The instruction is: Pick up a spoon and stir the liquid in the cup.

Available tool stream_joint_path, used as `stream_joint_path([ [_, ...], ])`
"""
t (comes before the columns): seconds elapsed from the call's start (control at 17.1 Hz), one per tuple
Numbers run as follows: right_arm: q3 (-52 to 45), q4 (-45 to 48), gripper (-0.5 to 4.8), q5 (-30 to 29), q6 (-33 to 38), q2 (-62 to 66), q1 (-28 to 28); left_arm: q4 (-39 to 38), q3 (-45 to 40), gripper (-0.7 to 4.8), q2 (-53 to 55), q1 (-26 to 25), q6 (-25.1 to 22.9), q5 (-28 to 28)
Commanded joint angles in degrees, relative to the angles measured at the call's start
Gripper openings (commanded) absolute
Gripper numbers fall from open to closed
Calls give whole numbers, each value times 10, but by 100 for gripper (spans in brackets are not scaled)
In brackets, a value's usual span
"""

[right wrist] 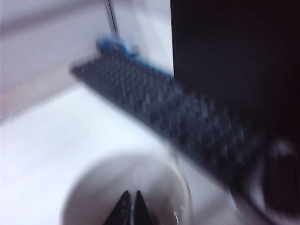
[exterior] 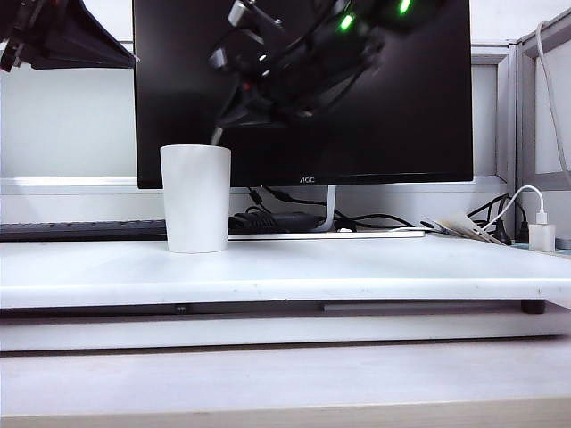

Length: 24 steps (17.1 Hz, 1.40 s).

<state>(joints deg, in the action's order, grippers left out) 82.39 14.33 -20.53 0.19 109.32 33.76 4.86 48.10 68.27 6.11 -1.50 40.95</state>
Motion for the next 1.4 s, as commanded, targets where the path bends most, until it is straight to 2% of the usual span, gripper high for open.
stream_joint_path([
  [0.06, 15, 60, -2, -2, 56, 24, 19, 3, 5, -5, -1, 0, 0, 3],
  [0.23, 17, 45, -2, -35, 56, 24, 46, 2, 5, -5, -1, 0, 0, 3],
  [0.35, 18, -3, -2, -43, 56, 16, 50, 3, 5, -5, -1, 0, 0, 3],
  [0.59, 18, -75, -2, -33, 12, -37, 12, 3, 5, -5, -1, 0, 0, 3],
  [0.82, 18, -20, -2, 14, -8, -33, -4, 3, 5, -5, -1, 0, 0, 3],
  [0.94, 18, 27, -2, 12, 28, -15, 0, 2, 5, -5, -1, 0, 0, 3],
  [1.11, 18, 50, -2, -30, 61, -8, 11, 3, 5, -5, -1, 0, 0, 3],
  [1.23, 18, 45, -2, -96, 73, -10, 11, 8, 5, -5, -1, 0, 0, 3],
  [1.4, 18, 15, -2, -97, 73, -11, 11, 12, 5, -5, -1, 0, 0, 3],
])
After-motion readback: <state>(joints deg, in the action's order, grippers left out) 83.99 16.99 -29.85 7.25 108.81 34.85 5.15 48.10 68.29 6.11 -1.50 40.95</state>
